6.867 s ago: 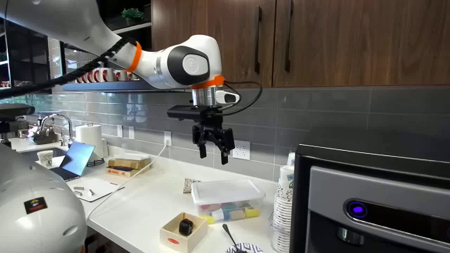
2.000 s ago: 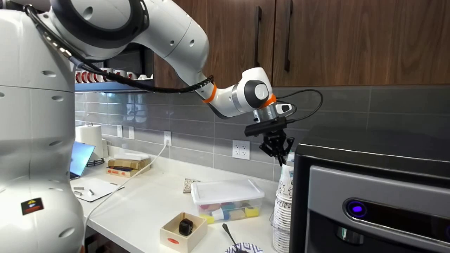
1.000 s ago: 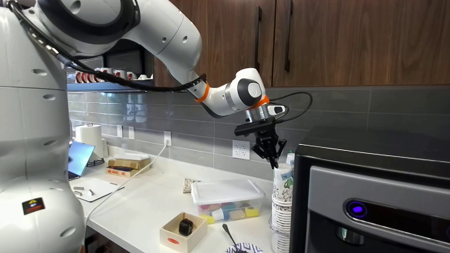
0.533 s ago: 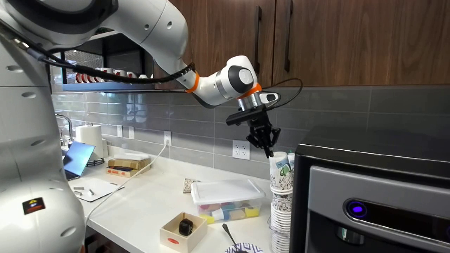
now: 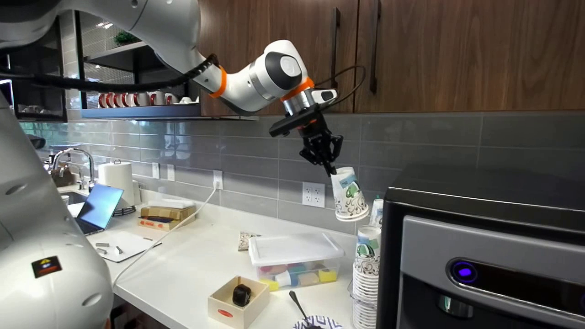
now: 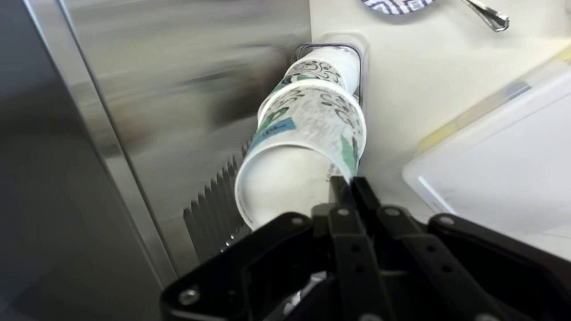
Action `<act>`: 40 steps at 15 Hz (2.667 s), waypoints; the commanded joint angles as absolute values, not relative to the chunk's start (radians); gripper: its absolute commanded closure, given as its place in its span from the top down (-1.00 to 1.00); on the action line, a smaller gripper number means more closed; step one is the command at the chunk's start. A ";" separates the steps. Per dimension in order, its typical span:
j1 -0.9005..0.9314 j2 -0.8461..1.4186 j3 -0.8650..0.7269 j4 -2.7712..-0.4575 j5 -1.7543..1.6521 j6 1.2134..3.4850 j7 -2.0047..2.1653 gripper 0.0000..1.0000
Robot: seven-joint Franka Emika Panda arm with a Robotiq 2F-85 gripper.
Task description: Remove two coffee cups from the stack at the front and place them on the left.
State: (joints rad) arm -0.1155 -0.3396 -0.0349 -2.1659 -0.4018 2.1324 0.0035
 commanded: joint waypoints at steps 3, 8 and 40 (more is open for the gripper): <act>-0.034 -0.490 0.030 -2.288 -0.369 2.044 -0.042 -0.97; 0.088 -0.539 0.060 -2.390 -0.265 2.089 -0.108 -0.97; 0.289 0.073 0.246 -2.374 -0.211 2.586 -0.335 -0.08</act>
State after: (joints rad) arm 0.3062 0.0593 0.2341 -2.3874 -0.1788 2.5652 -0.3115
